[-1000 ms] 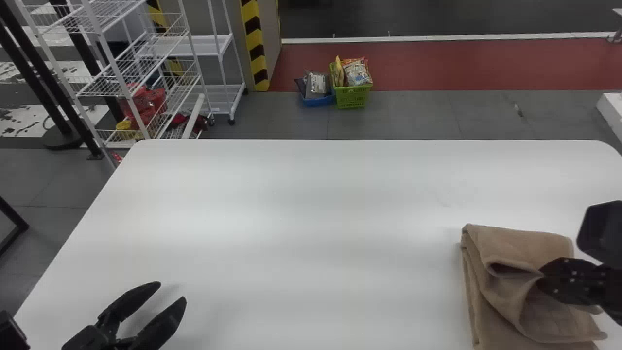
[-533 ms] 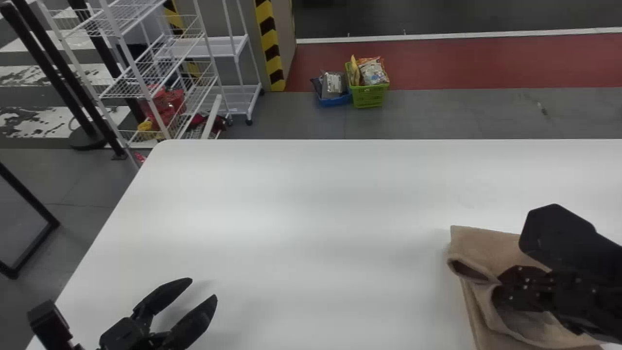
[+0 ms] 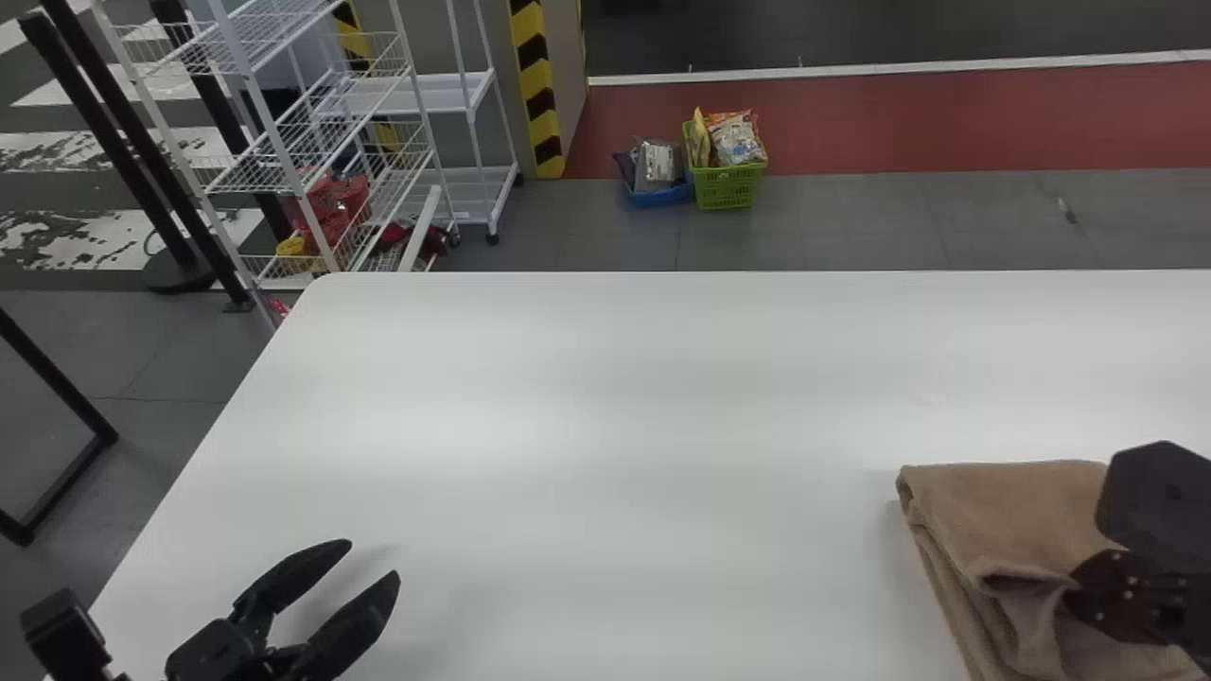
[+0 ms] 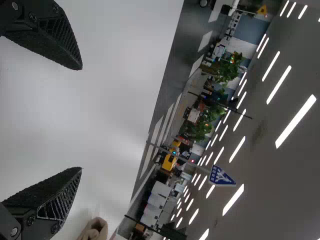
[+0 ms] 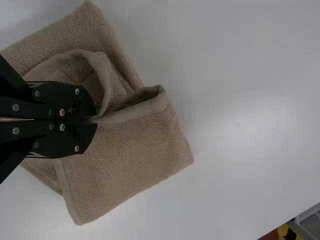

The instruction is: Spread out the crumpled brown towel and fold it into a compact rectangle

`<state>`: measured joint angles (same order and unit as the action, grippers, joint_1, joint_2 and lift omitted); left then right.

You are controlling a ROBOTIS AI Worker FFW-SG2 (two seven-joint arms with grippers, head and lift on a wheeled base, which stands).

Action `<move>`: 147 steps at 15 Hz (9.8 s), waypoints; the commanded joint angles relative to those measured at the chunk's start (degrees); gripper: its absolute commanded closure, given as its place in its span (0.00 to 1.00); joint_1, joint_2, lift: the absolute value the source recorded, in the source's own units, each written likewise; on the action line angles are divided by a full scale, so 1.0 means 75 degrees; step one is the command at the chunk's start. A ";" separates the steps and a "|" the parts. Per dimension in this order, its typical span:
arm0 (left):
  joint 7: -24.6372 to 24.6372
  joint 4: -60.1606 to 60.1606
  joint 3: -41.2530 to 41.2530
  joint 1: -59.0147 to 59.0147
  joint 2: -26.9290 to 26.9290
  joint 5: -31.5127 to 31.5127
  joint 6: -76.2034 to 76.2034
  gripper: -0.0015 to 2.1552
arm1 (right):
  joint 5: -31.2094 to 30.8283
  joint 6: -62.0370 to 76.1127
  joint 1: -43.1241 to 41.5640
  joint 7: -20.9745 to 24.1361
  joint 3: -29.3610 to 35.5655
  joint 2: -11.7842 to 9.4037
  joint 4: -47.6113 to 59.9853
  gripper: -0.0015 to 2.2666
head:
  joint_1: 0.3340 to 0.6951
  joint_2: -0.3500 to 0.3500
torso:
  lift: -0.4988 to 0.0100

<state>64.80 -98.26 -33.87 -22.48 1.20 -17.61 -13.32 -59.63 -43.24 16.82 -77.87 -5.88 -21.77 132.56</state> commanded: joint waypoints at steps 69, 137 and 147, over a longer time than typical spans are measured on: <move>-0.2546 -0.1817 0.4774 -0.1105 0.0145 0.3368 0.1101 0.10 | -0.0159 -0.0745 -0.1832 -0.0060 -0.2180 0.2480 -0.1432 0.63 | 1.00 0.53 | 0.73; -0.3589 -0.1466 0.5289 -0.0882 0.0402 0.4681 0.1195 0.10 | -0.1600 -0.0838 -0.0871 -0.0060 -0.3985 0.1191 -0.0799 0.36 | 1.00 0.54 | 0.73; -0.3589 -0.1442 0.5289 -0.0858 0.0391 0.4681 0.1195 0.10 | -0.1073 -0.0862 -0.1059 -0.0060 -0.3669 0.1320 -0.0823 0.55 | 1.00 0.55 | 0.73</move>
<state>37.88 -109.12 5.80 -28.93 4.18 17.49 -4.36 -68.21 -49.33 9.05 -77.87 -33.85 -12.08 126.21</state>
